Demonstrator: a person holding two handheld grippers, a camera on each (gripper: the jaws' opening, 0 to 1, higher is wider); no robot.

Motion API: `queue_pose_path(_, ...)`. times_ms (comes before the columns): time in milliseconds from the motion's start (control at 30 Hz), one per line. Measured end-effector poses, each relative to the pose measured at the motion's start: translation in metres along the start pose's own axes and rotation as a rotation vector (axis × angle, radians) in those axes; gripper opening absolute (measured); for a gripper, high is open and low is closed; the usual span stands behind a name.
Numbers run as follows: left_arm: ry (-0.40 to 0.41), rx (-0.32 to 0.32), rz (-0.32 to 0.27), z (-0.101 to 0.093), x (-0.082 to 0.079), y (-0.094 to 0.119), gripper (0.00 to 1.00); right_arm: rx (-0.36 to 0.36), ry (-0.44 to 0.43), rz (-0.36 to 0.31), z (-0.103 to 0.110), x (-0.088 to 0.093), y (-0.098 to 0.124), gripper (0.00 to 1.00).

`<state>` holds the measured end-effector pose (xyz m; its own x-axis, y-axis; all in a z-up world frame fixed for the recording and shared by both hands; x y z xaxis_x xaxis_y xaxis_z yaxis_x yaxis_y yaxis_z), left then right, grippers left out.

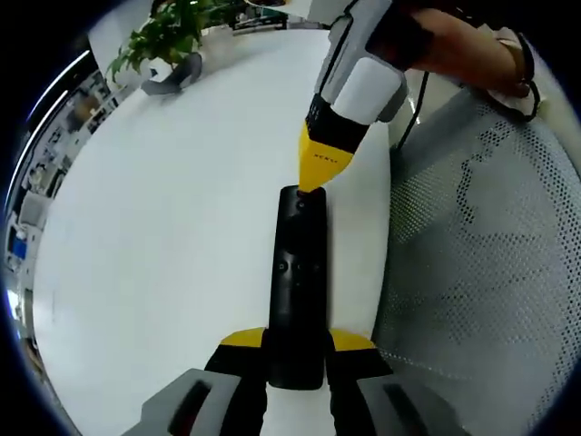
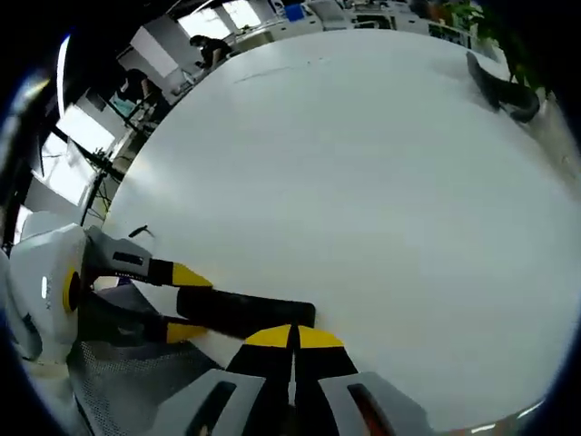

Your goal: Press the specified remote control buttons in sequence, fully releasing each button before pressing the next.

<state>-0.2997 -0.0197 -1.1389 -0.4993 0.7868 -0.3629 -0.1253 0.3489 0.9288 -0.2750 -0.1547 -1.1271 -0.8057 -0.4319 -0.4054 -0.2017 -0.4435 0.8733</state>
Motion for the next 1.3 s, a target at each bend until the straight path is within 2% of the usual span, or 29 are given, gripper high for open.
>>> queue_pose_path(200,0.005,0.003,-0.029,-0.003,0.001,-0.001,0.24,0.022,0.025,0.022,0.0,0.002,-0.003,0.0)
queue_pose_path(267,0.007,0.01,-0.046,-0.003,0.003,0.0,0.24,0.026,0.04,0.005,0.001,0.0,-0.001,0.0)
queue_pose_path(400,0.012,0.019,-0.081,-0.003,0.005,0.0,0.24,0.019,0.033,0.011,0.0,0.0,-0.003,0.0)
queue_pose_path(667,0.039,0.038,-0.183,-0.003,0.011,0.001,0.24,0.011,0.025,-0.003,0.001,0.001,-0.002,0.0)
queue_pose_path(900,0.032,0.051,-0.309,-0.004,0.017,0.0,0.24,-0.014,-0.012,-0.022,-0.003,0.002,-0.002,0.0)
queue_pose_path(1200,0.057,0.047,-0.414,-0.004,0.023,-0.002,0.24,-0.018,-0.023,-0.036,-0.002,0.002,-0.003,0.0)
queue_pose_path(1300,0.059,0.051,-0.422,-0.004,0.022,-0.001,0.24,-0.014,-0.014,-0.038,-0.001,0.002,-0.004,0.0)
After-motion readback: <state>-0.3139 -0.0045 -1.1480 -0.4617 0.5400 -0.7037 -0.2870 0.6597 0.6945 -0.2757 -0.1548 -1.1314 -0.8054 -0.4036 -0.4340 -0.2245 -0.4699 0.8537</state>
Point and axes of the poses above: the point that each gripper's makers call its tool centre point, and the gripper's own axes: y roughly backward along the fingers, z roughly to its left, x roughly out of its underside, the point moved 6 cm from there along y, roughly backward along the fingers, and after that the axes turned 14 degrees about y, right-handed, at the moved point
